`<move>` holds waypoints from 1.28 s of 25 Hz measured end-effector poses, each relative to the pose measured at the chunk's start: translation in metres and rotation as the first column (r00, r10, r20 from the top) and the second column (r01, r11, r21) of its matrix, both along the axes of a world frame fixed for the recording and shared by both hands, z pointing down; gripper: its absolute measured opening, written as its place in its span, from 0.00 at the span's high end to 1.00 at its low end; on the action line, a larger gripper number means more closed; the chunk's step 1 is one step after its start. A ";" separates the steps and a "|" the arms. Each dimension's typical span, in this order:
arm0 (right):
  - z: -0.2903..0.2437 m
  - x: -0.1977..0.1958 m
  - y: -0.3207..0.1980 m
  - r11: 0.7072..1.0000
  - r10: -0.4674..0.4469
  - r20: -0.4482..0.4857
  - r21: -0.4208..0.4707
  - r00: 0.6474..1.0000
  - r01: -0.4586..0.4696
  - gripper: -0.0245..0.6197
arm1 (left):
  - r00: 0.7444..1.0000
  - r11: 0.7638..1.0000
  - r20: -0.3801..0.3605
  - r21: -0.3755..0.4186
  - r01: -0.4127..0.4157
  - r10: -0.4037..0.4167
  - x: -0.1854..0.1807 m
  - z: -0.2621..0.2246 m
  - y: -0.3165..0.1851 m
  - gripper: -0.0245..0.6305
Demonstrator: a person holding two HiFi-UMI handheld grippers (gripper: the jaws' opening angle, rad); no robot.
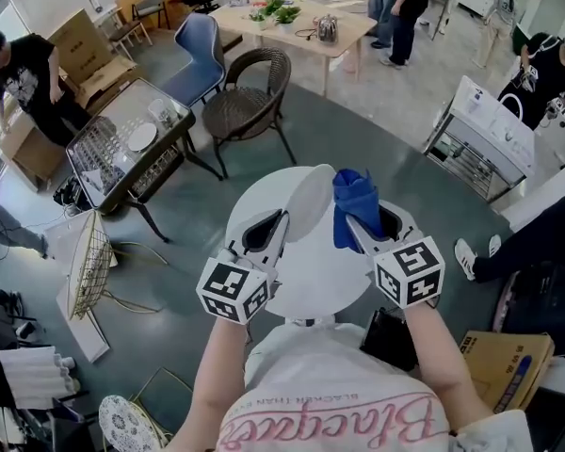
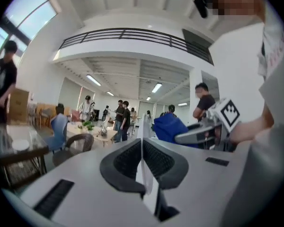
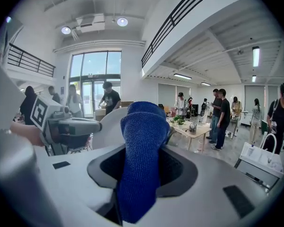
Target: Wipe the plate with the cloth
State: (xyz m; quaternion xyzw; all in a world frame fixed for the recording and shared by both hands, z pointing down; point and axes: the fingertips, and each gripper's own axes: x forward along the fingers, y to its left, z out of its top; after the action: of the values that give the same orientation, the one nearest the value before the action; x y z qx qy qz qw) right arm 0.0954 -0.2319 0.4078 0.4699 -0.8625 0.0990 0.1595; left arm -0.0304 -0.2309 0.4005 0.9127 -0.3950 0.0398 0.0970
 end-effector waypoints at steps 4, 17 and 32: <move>-0.033 0.016 -0.002 1.000 -0.015 0.058 0.023 0.998 0.014 0.71 | 0.966 0.977 0.258 0.209 -0.030 -0.025 0.005 -0.009 0.000 0.93; -0.103 -0.012 -0.001 0.952 -0.262 -0.030 0.158 0.965 0.264 0.71 | 0.734 0.695 0.647 0.625 -0.356 -0.206 0.037 -0.015 0.019 0.93; -0.093 -0.109 -0.060 0.891 -0.453 0.056 0.031 0.890 0.452 0.71 | 0.568 0.441 0.766 0.640 -0.630 -0.301 0.066 -0.009 0.049 0.93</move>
State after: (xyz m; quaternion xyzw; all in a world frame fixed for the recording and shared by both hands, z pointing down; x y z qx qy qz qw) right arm -0.0135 -0.2918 0.3148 0.2541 -0.9536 0.0663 0.1475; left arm 0.0357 -0.1817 0.3911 0.7336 -0.2443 0.2471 -0.5841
